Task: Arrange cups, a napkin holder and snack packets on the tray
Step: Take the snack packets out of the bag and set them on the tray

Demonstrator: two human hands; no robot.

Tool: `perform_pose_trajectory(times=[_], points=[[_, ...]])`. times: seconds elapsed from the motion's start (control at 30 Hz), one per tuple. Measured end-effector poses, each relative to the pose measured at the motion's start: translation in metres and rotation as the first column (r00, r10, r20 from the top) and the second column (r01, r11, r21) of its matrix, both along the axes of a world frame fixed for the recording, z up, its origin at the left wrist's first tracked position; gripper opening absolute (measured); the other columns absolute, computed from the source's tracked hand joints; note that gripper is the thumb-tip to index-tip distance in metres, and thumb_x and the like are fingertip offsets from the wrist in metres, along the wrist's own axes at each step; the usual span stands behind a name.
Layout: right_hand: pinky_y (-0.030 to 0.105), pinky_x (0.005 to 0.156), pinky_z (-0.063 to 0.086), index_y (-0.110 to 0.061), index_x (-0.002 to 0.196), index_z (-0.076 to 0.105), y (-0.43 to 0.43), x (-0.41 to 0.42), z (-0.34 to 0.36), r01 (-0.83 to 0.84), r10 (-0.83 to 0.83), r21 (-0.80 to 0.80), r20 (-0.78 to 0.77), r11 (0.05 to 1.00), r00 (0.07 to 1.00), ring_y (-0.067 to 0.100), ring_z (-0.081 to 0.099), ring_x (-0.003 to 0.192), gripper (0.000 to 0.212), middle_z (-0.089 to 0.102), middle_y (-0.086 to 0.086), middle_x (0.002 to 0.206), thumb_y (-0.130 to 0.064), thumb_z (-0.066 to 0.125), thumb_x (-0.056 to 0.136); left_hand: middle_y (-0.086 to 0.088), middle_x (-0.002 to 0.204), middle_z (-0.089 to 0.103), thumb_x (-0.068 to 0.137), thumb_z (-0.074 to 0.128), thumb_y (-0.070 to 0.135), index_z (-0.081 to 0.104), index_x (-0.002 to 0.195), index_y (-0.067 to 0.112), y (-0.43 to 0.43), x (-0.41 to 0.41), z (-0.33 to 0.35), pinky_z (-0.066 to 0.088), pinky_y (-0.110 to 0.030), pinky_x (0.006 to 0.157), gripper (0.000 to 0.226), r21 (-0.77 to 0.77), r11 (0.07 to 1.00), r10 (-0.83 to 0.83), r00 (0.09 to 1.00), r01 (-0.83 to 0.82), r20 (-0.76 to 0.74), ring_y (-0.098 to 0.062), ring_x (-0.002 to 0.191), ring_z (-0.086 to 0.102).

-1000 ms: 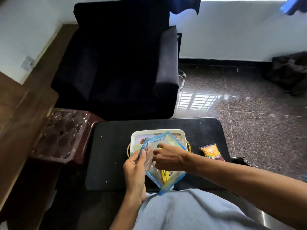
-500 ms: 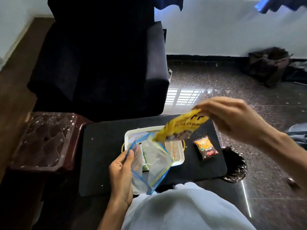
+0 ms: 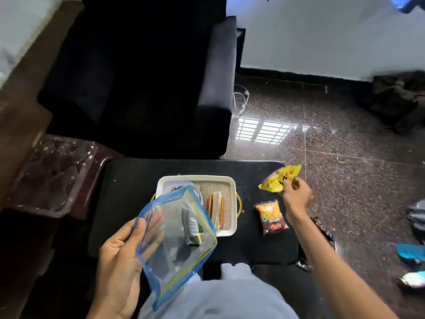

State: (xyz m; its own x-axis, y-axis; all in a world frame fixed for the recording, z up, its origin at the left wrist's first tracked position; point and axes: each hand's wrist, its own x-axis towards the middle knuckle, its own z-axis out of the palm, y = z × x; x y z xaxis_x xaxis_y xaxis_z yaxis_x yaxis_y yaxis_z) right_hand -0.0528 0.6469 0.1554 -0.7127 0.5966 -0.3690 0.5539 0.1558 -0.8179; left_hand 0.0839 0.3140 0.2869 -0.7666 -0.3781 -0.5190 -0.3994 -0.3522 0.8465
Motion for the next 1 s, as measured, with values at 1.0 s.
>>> perform_pose_trajectory(times=[1.0], points=[[0.026, 0.085, 0.059, -0.018, 0.101, 0.074, -0.091, 0.068, 0.126, -0.921, 0.786, -0.236, -0.482, 0.309, 0.388, 0.016, 0.074, 0.096, 0.015, 0.077, 0.000, 0.101, -0.022, 0.065, 0.090, -0.003, 0.107, 0.081, 0.102, 0.055, 0.014, 0.074, 0.113, 0.011, 0.045, -0.010, -0.010, 0.060, -0.018, 0.079, 0.022, -0.106, 0.994, 0.026, 0.999, -0.022, 0.029, -0.013, 0.106, 0.075]])
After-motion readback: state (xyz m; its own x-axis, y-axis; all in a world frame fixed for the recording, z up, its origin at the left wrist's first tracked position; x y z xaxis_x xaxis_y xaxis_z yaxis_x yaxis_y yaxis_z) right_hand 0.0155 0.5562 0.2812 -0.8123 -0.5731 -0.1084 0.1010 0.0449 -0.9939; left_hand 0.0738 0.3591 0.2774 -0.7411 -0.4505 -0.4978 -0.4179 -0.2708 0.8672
